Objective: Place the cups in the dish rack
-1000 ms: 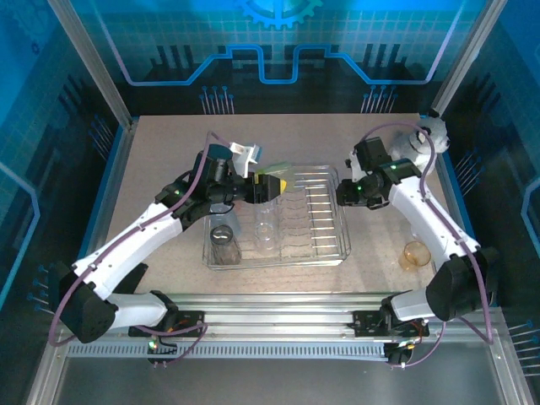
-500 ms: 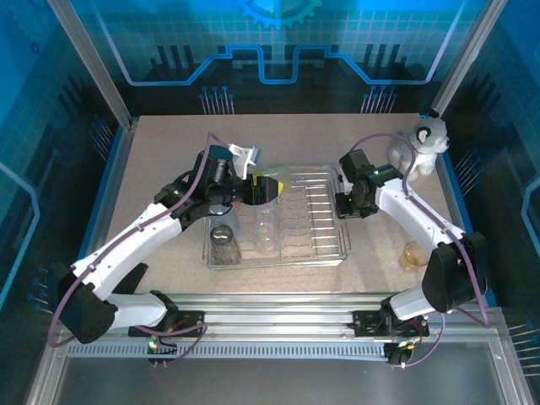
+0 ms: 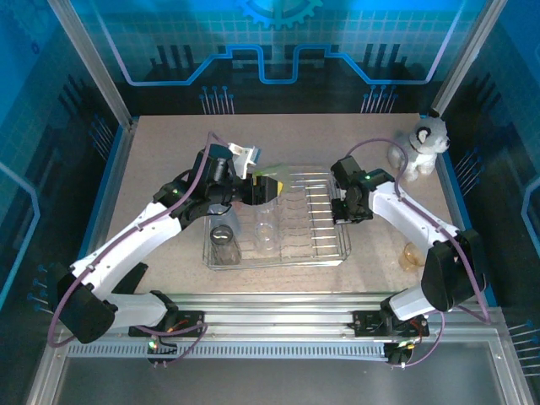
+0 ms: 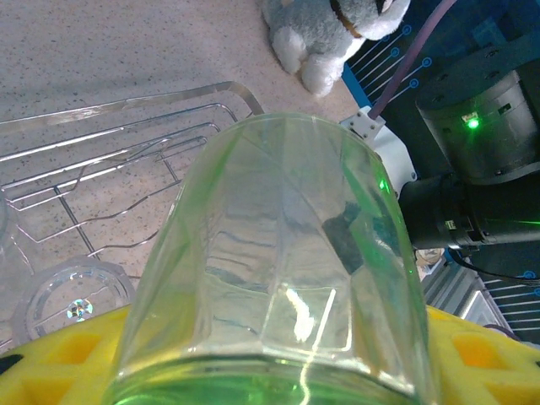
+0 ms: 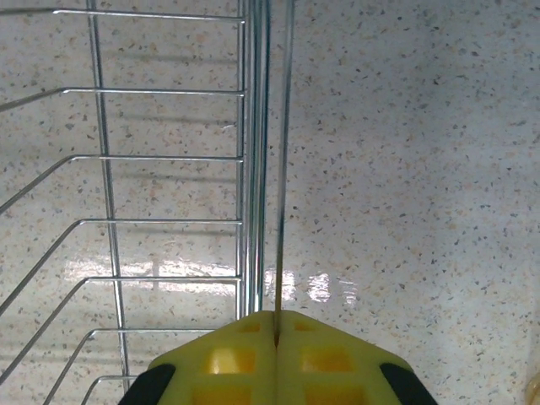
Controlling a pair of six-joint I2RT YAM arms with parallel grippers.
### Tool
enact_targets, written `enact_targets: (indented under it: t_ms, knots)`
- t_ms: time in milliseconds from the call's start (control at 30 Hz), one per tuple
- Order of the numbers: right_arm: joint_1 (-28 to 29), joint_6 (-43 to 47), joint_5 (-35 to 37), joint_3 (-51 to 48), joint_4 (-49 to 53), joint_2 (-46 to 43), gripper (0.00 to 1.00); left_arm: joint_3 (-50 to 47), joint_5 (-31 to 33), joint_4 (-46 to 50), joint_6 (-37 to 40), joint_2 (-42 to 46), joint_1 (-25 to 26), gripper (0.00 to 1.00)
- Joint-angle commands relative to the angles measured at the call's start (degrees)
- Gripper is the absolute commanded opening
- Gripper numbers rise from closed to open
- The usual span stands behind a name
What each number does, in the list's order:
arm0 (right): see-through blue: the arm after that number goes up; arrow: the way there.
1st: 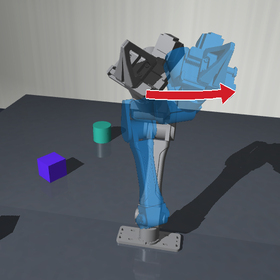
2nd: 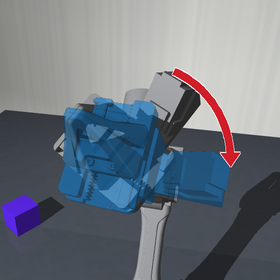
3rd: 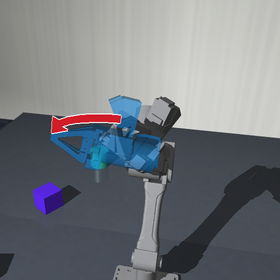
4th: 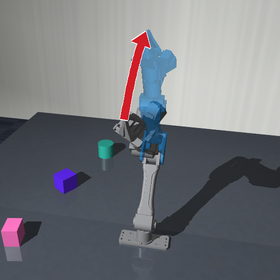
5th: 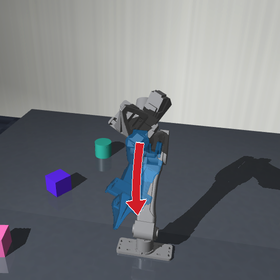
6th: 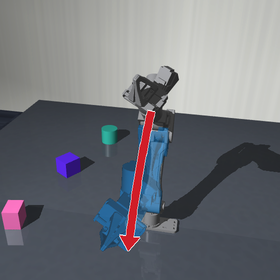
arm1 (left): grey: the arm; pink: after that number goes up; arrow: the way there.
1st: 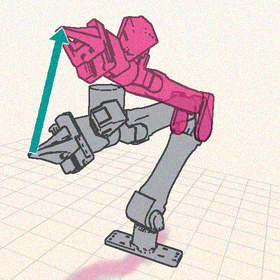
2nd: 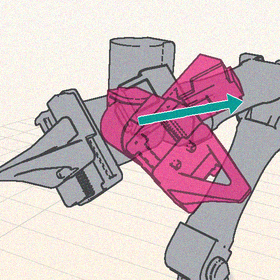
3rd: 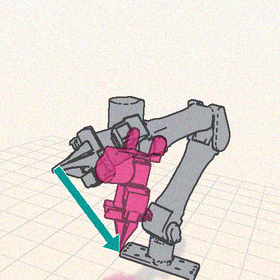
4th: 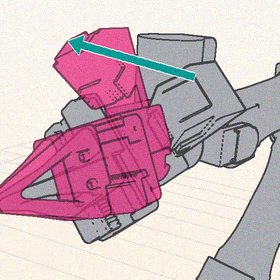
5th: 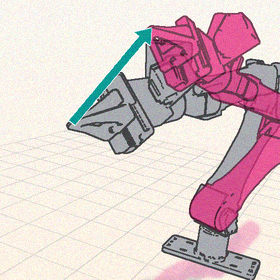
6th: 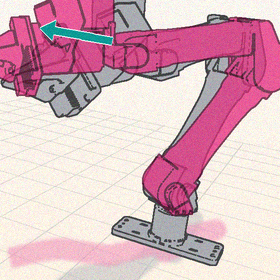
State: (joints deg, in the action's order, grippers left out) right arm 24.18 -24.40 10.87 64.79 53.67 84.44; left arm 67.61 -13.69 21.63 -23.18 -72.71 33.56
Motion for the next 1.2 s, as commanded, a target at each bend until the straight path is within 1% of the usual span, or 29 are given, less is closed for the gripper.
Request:
enact_targets:
  t_ms: [0, 333, 467, 567, 600, 633, 667, 767, 900, 1000, 1167]
  knots:
    - [3.97, -3.88, 0.18, -1.93, 1.71, 0.02, 0.00, 3.23, 0.57, 2.28, 2.50, -1.09, 0.42, 0.26]
    - [14.62, -16.29, 1.01, -4.05, -3.32, -0.80, 0.00, 7.06, 2.18, 8.33, 4.78, -5.35, 0.34, 0.27]
    - [17.22, -20.35, 1.81, -5.91, -5.57, -3.34, 0.00, 8.85, 2.78, 11.31, 5.68, -7.41, 0.35, 0.27]
    - [18.05, -21.21, 1.69, -7.89, -7.46, -6.74, 0.18, 10.58, 2.31, 13.22, 6.62, -9.46, 0.34, 0.26]
    - [18.05, -20.80, 2.01, -8.39, -8.06, -8.31, 0.27, 11.50, 2.11, 14.17, 7.01, -10.32, 0.35, 0.26]
    - [18.08, -20.38, 2.87, -8.64, -8.14, -9.96, 0.33, 12.33, 1.87, 15.07, 7.37, -11.11, 0.43, 0.26]
    - [17.96, -19.79, 4.33, -8.56, -7.79, -11.83, 0.34, 13.36, 1.61, 16.21, 7.88, -12.05, 0.45, 0.26]
    - [16.93, -17.07, 7.84, -7.72, -5.87, -17.39, 0.35, 16.33, 1.12, 19.59, 9.55, -14.41, 0.80, 0.25]
    - [13.27, -12.72, 9.05, -7.89, -4.29, -25.68, 0.37, 20.50, 2.01, 24.25, 12.27, -17.50, 2.71, 0.25]
    - [9.49, -9.92, 8.22, -9.94, -4.11, -31.69, 0.41, 24.06, 3.31, 27.42, 14.65, -20.61, 4.67, 0.26]
    - [1.60, -5.87, 3.74, -12.00, -2.49, -38.17, 0.41, 31.77, 5.05, 33.48, 16.70, -28.00, 6.81, 0.26]
